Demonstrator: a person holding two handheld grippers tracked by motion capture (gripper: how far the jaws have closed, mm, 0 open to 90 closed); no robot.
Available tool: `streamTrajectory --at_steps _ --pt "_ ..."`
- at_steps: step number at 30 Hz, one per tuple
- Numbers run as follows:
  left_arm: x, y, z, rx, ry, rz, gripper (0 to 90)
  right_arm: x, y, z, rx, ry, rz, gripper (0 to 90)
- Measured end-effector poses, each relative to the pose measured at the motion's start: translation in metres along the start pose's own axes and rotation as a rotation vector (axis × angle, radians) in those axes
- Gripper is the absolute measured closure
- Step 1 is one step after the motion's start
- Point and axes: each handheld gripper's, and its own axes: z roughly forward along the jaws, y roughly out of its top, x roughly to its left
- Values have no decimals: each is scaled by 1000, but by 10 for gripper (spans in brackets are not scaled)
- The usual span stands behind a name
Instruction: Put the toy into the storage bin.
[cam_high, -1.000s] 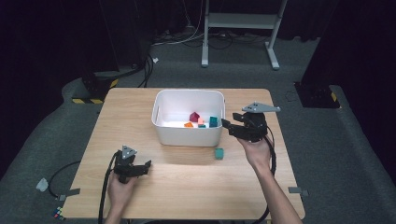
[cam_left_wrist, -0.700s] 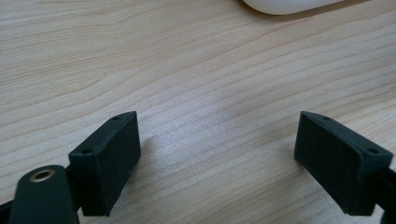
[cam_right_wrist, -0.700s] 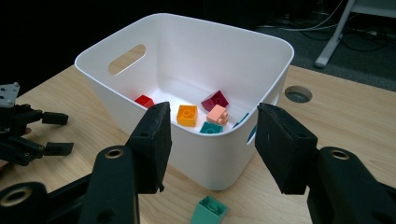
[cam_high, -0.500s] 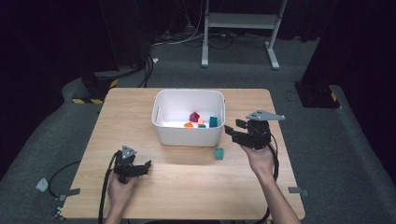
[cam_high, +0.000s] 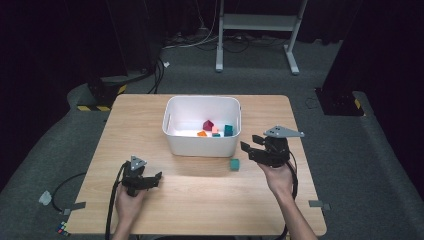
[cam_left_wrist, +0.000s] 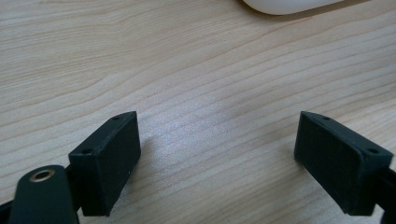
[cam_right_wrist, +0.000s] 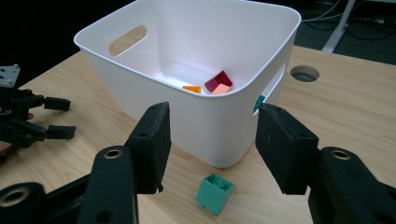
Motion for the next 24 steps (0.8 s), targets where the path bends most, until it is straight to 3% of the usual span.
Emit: streamTrajectory --at_steps 24 --pt "0 0 0 0 0 0 146 0 -33 0 -2 -9 25 445"
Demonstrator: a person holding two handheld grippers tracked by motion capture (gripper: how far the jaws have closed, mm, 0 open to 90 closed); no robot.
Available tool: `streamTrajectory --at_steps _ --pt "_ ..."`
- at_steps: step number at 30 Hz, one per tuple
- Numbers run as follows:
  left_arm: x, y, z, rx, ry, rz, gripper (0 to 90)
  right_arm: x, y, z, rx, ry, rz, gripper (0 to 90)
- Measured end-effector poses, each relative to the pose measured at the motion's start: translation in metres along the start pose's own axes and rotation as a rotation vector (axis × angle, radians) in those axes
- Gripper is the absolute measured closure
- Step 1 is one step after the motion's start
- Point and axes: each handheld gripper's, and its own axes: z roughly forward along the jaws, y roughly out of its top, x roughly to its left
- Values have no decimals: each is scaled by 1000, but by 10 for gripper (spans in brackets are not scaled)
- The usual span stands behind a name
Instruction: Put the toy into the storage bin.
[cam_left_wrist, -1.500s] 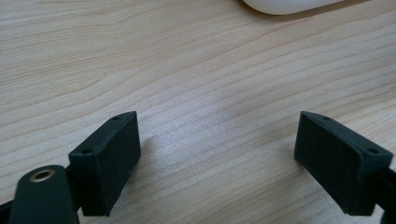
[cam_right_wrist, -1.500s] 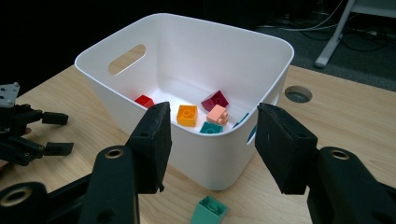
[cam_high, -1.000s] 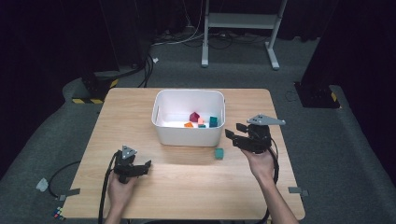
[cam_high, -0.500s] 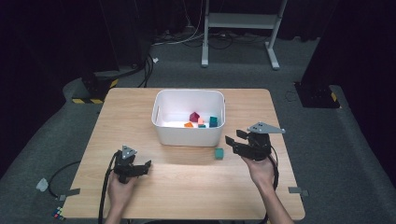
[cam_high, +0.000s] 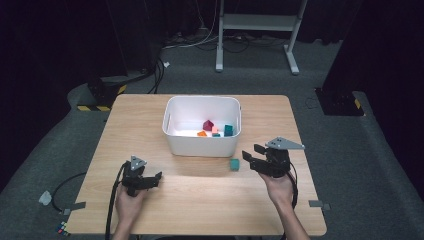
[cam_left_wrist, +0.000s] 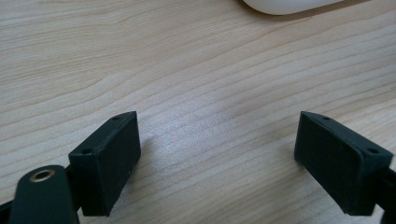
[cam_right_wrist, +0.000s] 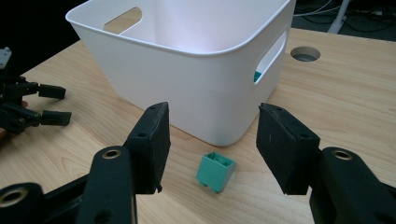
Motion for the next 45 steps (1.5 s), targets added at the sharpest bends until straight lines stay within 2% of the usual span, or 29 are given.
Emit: streamTrajectory --at_steps 4,19,25,30,37,45 --pt "0 0 0 0 0 0 146 1 -6 -1 1 -10 -7 443" --pt "0 0 0 0 0 0 146 0 -32 9 27 -21 24 438" --pt "0 0 0 0 0 0 146 2 -46 12 38 -61 10 436" --pt "0 0 0 0 0 0 146 2 -55 16 54 -72 5 436" --pt "0 0 0 0 0 0 146 4 -65 27 76 -78 12 436" --pt "0 0 0 0 0 0 146 9 -72 42 112 -92 -7 436"
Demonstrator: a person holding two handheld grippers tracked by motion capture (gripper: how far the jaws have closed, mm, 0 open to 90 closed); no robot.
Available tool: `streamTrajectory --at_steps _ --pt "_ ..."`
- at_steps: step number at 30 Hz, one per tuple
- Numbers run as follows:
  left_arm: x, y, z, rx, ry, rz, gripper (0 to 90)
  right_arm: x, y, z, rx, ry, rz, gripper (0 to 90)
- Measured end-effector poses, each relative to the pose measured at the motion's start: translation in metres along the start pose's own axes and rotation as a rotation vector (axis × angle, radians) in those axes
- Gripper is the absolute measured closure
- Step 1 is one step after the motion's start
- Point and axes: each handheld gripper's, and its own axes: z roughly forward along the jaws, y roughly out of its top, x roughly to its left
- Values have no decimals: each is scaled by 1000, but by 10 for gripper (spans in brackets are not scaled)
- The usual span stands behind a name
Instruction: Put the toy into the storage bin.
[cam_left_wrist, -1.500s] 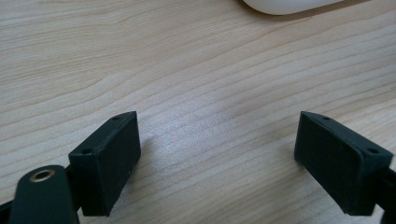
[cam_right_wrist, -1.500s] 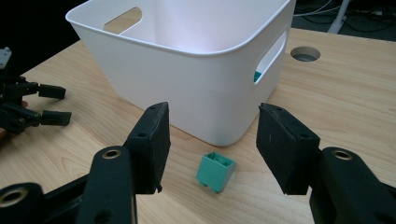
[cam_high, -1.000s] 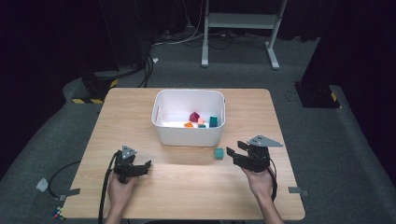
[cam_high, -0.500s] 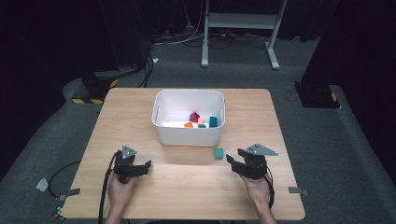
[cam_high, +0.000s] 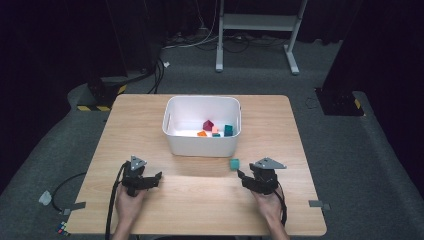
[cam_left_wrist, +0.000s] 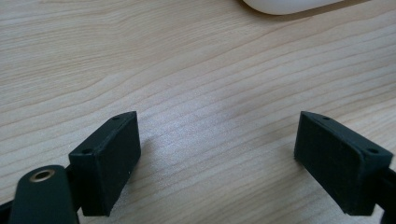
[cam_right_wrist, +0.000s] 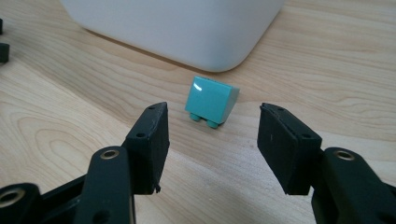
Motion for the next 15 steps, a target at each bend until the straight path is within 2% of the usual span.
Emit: streamTrajectory --at_steps 15 --pt "0 0 0 0 0 0 146 5 -6 28 66 -30 -10 431"
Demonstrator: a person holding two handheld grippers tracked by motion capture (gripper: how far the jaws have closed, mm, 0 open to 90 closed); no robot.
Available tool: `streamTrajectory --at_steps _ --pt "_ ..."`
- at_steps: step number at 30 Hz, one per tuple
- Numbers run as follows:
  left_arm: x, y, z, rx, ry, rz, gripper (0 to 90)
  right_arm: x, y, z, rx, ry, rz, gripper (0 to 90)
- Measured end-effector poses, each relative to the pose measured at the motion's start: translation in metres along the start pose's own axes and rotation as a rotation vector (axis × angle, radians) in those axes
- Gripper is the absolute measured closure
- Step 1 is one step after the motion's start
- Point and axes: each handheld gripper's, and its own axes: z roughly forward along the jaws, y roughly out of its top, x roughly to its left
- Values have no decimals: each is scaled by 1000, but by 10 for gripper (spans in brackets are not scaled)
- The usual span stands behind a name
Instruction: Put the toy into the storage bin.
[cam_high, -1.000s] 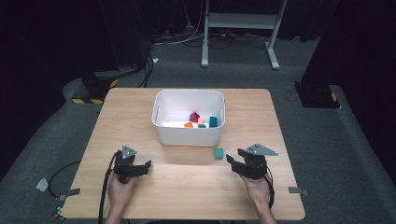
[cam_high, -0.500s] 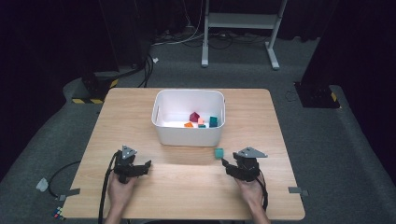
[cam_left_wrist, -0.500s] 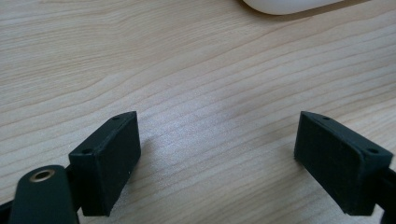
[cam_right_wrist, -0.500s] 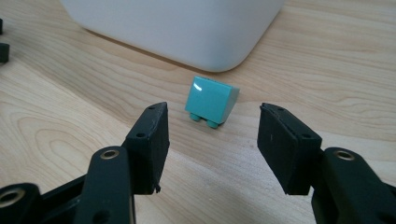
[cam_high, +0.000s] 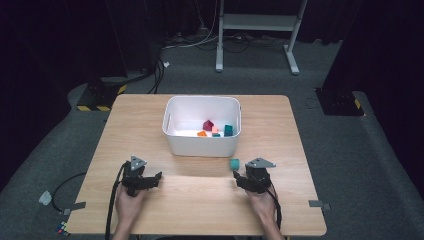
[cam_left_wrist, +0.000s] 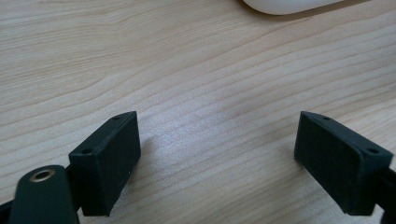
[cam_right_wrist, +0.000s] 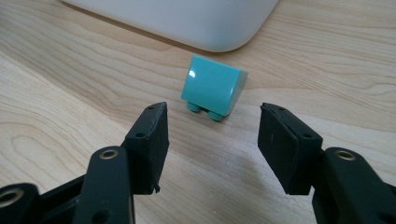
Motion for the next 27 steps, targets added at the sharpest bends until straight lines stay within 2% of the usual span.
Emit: streamTrajectory --at_steps 8,17,21,27 --pt "0 0 0 0 0 0 146 2 2 18 19 -13 6 431" --pt "0 0 0 0 0 0 146 3 4 26 6 -28 21 413" --pt "0 0 0 0 0 0 146 5 10 31 21 -37 18 401" --pt "0 0 0 0 0 0 146 6 16 38 20 -57 34 425"
